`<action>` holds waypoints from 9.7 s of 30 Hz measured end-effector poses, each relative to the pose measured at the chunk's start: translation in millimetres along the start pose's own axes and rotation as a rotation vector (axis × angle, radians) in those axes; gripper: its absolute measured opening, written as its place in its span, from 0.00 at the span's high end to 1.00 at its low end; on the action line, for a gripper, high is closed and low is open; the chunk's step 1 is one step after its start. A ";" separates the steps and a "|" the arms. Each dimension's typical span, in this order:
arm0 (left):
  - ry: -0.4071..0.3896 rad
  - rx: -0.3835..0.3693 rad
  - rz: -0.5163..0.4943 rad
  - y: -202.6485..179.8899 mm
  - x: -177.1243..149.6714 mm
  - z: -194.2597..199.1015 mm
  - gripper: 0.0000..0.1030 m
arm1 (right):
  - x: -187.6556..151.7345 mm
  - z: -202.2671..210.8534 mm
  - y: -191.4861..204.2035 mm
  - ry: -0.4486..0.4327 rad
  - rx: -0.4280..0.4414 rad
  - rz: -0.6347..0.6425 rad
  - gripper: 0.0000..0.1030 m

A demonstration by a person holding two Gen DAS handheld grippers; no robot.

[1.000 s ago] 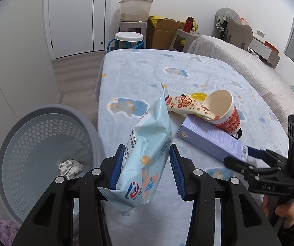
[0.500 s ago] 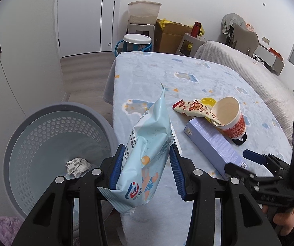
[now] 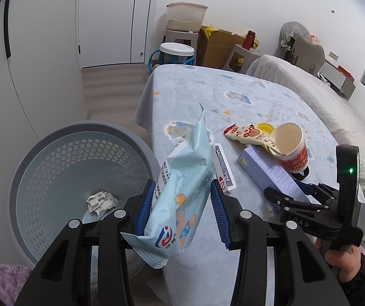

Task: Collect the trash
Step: 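Grasp the lavender box with the right tool while the left tool holds the wipe packet, then carry both items over the wastebasket and open both tools to drop them, then move both tools back toward the red-and-white paper cup on the table, then close the right tool around the red-and-white paper cup and lift it, then grasp the red-and-white snack wrapper with the left tool while the right tool holds the cup, then carry cup and wrapper over the wastebasket and open both tools to drop them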

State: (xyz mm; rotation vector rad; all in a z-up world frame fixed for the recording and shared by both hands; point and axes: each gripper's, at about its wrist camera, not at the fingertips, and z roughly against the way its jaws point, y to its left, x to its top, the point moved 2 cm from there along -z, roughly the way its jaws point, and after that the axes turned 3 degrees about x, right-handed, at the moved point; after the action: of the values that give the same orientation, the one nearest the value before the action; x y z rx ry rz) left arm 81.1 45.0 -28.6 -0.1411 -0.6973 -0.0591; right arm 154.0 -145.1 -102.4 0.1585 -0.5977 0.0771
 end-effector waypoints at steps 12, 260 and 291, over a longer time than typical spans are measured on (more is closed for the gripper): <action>-0.006 0.029 0.008 24.2 -6.9 3.9 0.59 | -43.3 35.6 21.6 -0.018 0.038 -0.057 0.57; 0.108 -0.032 -0.203 -131.5 25.6 -93.8 0.72 | -16.0 70.6 -82.3 -0.224 0.190 -0.276 0.23; 0.020 0.004 -0.132 12.8 -13.3 -4.6 0.72 | -32.2 78.1 29.5 -0.157 0.149 -0.180 0.23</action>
State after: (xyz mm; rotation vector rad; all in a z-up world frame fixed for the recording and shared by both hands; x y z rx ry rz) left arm 75.1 57.1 -42.1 -0.0902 -0.6860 -0.1850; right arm 80.7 -130.3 -53.3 0.3651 -0.7314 -0.0660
